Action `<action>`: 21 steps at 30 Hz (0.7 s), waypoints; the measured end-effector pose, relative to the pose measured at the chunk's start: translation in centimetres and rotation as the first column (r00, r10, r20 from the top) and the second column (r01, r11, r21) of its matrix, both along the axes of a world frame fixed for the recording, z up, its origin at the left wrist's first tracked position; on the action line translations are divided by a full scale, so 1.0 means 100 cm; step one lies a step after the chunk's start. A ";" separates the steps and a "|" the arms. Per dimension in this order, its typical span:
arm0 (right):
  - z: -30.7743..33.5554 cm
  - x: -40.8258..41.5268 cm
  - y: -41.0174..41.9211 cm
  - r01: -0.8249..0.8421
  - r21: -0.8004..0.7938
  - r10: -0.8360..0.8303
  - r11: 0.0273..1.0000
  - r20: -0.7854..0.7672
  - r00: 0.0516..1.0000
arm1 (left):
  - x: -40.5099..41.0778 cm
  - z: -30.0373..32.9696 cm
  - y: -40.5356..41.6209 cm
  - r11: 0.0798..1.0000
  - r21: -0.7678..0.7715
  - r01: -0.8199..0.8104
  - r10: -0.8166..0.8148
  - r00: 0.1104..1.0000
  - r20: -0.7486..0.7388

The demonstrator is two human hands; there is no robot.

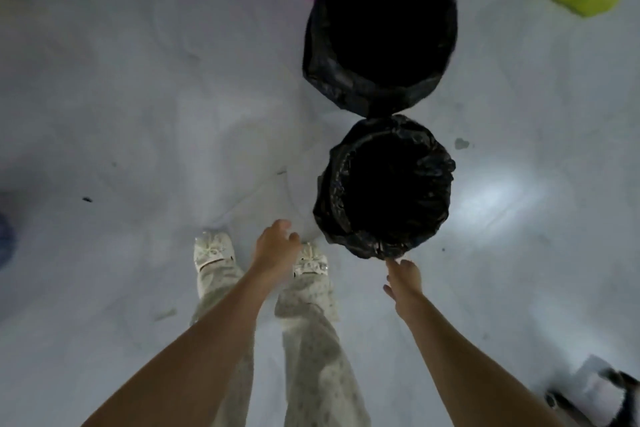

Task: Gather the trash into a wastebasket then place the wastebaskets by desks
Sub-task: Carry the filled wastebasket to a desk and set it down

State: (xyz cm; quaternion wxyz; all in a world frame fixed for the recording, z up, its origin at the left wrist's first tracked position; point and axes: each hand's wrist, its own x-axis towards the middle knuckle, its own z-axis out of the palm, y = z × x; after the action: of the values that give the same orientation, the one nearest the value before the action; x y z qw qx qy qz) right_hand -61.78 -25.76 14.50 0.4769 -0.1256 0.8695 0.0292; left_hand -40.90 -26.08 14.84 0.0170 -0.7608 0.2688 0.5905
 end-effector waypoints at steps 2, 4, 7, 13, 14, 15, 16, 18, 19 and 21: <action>-0.035 -0.023 0.002 0.088 -0.029 -0.088 0.996 -0.016 0.996 | -0.023 -0.028 0.001 0.991 -0.023 0.128 -0.128 0.991 0.039; -0.068 -0.036 -0.003 0.158 -0.066 -0.158 0.985 0.004 0.987 | -0.036 -0.052 0.001 0.954 -0.059 0.295 -0.288 0.952 0.101; -0.119 -0.048 -0.005 0.453 -0.114 -0.436 0.884 0.147 0.888 | -0.053 -0.087 0.001 0.896 -0.073 0.437 -0.424 0.894 0.145; -0.148 -0.025 -0.012 0.789 -0.160 -0.743 0.593 0.271 0.613 | -0.033 -0.106 0.014 0.881 -0.025 0.473 -0.466 0.874 0.136; -0.145 -0.018 -0.010 0.803 -0.145 -0.758 0.578 0.269 0.594 | -0.026 -0.103 0.017 0.892 -0.015 0.452 -0.446 0.885 0.134; -0.141 -0.009 -0.009 0.812 -0.135 -0.766 0.568 0.274 0.581 | -0.016 -0.096 0.018 0.906 -0.010 0.423 -0.417 0.898 0.142; -0.132 0.003 -0.008 0.813 -0.121 -0.767 0.569 0.278 0.578 | -0.003 -0.085 0.017 0.921 -0.004 0.391 -0.385 0.909 0.158; -0.114 0.021 -0.003 0.795 -0.082 -0.756 0.601 0.264 0.599 | 0.021 -0.062 0.016 0.946 0.000 0.324 -0.317 0.927 0.198; -0.103 0.032 0.000 0.772 -0.063 -0.738 0.633 0.252 0.626 | 0.035 -0.049 0.015 0.958 0.002 0.286 -0.279 0.933 0.226; -0.083 0.050 0.003 0.706 -0.037 -0.682 0.707 0.229 0.695 | 0.056 -0.024 0.013 0.979 -0.015 0.201 -0.190 0.946 0.262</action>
State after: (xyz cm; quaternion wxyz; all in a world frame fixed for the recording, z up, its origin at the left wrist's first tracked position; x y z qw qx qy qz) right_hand -56.81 -25.45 6.17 0.5279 0.1811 0.8004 -0.2189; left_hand -35.28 -24.82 12.43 0.0946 -0.8012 0.3507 0.4755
